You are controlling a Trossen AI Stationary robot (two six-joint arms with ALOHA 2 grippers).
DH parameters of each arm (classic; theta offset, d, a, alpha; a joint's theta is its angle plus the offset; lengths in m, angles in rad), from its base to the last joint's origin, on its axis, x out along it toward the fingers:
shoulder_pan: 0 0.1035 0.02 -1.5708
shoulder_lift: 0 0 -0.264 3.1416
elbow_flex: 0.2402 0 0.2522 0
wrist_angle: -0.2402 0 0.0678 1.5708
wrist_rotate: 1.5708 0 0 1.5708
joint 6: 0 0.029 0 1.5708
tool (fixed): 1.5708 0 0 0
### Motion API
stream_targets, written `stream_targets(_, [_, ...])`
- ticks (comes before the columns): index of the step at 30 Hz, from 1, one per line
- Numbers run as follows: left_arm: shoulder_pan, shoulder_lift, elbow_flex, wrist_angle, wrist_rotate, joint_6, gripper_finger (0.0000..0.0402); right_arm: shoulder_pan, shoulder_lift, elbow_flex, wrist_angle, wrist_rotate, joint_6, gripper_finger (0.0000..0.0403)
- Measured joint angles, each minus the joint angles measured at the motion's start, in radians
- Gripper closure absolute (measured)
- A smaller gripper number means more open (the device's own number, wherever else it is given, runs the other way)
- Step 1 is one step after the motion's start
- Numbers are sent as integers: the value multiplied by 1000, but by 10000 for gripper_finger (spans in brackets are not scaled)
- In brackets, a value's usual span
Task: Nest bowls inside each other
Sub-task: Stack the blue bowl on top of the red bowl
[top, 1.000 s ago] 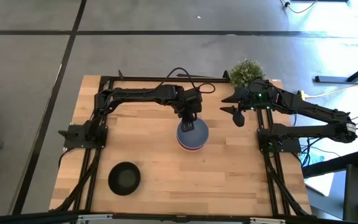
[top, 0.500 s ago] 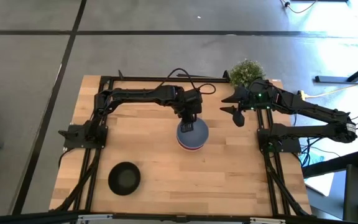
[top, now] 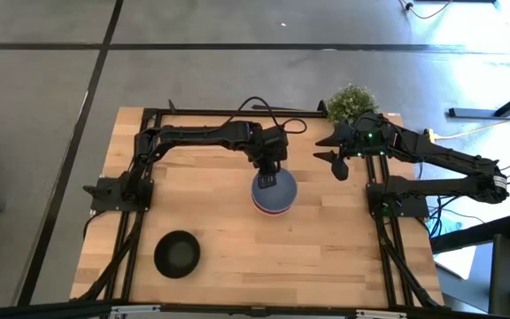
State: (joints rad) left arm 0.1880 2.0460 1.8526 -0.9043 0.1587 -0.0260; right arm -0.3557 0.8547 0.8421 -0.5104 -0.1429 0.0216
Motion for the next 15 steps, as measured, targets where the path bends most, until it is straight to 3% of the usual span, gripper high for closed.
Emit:
stream_targets(8, [31, -1, 0, 1, 2, -16, 307, -22, 0, 0, 0, 142, -90, 217])
stream_targets(15, [37, -1, 0, 41, -9, -16, 307, -208, 0, 0, 21, 147, -130, 217])
